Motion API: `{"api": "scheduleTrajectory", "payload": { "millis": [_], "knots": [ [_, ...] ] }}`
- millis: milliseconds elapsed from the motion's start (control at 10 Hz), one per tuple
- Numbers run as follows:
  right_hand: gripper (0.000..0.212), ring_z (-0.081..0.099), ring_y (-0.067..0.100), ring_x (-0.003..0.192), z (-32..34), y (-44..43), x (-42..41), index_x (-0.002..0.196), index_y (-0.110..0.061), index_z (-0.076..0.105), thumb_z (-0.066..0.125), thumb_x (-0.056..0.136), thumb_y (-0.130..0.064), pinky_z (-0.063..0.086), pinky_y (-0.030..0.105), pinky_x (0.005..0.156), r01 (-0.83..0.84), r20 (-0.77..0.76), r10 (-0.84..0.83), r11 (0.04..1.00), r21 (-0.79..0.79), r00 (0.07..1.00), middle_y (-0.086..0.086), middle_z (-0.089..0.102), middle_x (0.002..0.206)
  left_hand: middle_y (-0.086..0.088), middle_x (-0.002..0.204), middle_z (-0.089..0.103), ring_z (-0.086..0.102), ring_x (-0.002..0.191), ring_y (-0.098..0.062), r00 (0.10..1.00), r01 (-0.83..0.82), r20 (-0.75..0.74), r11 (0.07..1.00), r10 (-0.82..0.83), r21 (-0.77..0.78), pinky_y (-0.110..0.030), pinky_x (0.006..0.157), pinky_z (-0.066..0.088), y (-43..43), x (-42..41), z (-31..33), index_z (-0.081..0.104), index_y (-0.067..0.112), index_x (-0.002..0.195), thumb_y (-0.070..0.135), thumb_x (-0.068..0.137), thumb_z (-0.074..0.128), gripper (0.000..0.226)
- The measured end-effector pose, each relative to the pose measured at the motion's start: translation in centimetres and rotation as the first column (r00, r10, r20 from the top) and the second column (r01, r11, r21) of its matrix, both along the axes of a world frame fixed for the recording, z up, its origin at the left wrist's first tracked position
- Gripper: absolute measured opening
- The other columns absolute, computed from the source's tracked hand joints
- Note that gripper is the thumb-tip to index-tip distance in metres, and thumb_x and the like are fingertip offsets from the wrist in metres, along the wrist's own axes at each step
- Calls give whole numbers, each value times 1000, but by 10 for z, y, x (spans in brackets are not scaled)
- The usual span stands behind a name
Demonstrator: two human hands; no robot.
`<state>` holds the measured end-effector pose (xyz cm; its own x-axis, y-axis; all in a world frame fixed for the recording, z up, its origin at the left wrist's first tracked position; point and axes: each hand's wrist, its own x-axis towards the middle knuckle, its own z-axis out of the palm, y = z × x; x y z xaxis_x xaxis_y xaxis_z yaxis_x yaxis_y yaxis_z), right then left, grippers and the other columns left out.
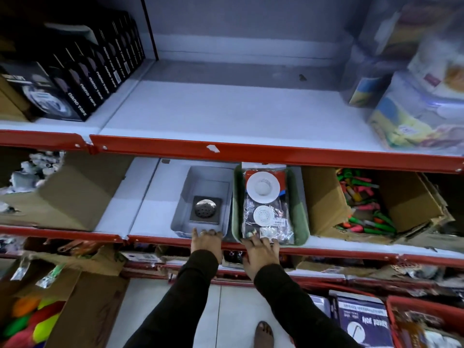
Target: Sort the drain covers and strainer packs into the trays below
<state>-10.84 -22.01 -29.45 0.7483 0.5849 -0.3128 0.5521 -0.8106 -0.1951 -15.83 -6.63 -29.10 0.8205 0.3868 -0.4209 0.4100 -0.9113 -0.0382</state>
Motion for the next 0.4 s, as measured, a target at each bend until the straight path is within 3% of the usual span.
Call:
{"api": "scheduleTrajectory", "payload": {
  "millis": [100, 200, 300, 400],
  "knots": [
    [61, 37, 29, 137, 5, 3, -8, 145, -32, 40, 51, 85, -30, 10, 54, 115, 24, -34, -24, 1000, 8, 999, -4, 41, 152, -1, 151, 44, 40, 141, -25, 998, 12, 61, 996, -7, -85, -53, 124, 12, -11, -6, 1, 37, 29, 148, 19, 90, 56, 62],
    [64, 34, 29, 140, 18, 4, -13, 147, -31, 37, 52, 85, -27, 5, 57, 117, 9, -45, -10, 1000, -20, 999, -3, 39, 154, 0, 155, 38, 34, 145, -25, 997, 77, 36, 993, -74, -86, -54, 124, 7, -11, -10, 12, 32, 29, 151, 19, 89, 56, 67],
    [62, 33, 29, 139, 40, -2, -19, 143, -33, 42, 50, 83, -23, 11, 55, 116, 22, 28, -23, 1000, 20, 999, -2, 43, 150, 0, 157, 36, 34, 145, -23, 989, 136, 50, 991, -136, -5, -57, 123, 3, -2, -21, 30, 31, 34, 151, 18, 87, 56, 71],
    [53, 39, 26, 132, 79, -2, -13, 137, -37, 49, 49, 86, -25, 21, 49, 110, 99, 226, -150, 970, 222, 963, -5, 49, 142, -1, 148, 46, 42, 138, -25, 932, 101, 349, 995, -99, 12, -48, 121, 22, 8, -23, 62, 40, 33, 145, 16, 82, 56, 68]
  ]
}}
